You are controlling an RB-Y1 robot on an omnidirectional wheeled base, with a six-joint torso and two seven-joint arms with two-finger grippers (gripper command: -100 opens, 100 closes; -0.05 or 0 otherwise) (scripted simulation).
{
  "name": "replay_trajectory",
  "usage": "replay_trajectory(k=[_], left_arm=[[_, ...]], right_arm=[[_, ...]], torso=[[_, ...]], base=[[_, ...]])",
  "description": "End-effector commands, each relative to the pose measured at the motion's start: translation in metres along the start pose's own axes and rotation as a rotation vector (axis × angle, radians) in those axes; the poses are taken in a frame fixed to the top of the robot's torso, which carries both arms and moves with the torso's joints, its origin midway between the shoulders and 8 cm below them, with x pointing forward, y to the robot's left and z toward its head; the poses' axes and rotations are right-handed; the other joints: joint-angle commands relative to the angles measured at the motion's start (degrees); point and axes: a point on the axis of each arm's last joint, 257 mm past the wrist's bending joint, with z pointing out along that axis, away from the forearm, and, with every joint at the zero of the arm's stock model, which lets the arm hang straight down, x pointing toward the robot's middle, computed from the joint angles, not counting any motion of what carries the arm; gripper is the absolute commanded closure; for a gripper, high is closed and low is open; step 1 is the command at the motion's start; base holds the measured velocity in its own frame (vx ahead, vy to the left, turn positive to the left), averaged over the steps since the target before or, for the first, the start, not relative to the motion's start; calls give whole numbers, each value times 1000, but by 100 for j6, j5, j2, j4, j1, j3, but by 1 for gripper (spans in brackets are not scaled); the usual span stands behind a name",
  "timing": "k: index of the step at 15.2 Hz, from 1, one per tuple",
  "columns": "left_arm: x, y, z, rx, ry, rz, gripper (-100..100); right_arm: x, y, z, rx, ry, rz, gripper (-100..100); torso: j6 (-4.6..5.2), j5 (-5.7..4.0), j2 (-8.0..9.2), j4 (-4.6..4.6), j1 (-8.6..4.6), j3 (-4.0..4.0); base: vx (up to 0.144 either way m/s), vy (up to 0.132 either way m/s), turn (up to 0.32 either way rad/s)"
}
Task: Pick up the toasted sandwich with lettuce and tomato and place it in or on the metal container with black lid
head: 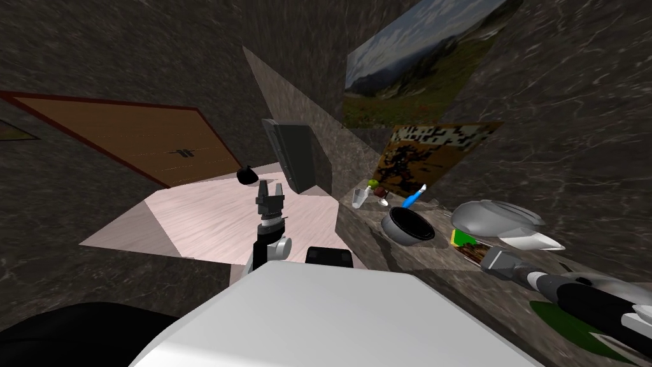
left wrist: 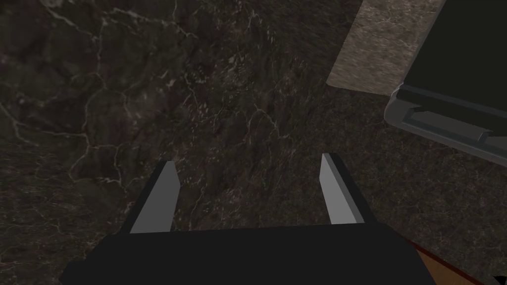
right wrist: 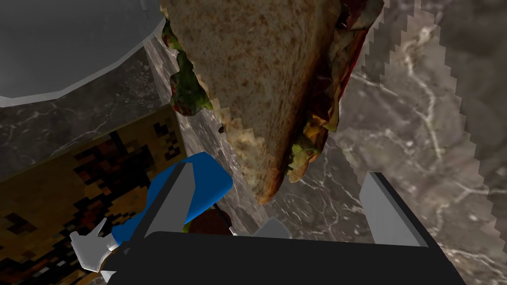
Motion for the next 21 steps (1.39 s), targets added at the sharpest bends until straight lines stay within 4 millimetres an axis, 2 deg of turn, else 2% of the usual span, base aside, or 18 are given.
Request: replay_trajectory(k=[1,3,4,8,9,21], left_arm=[[0,0,0,0,0,0,0],[0,0,0,0,0,0,0],[0,0,0,0,0,0,0],[0,0,0,0,0,0,0],[0,0,0,0,0,0,0],[0,0,0,0,0,0,0]], right_arm=[[7,3,-2,4,6,3,-100],[5,2,-2,3,5,4,-100],[6,2,-2,3,5,2,100],[6,2,-2,2,4,0,100],[-3,-1,1,-1,-3,-7,100],[-35,-16,8,-8,-26,-32,100]], torso=[[0,0,0,0,0,0],[0,0,1,0,0,0],[0,0,2,0,0,1],[2,-7,7,3,-7,5],[2,-6,8,3,-8,5],[2,5,19,7,1,13]], base=[[18,2,49],[13,2,29],[0,0,0],[0,0,0],[-13,-4,-91],[-20,-4,-51]])
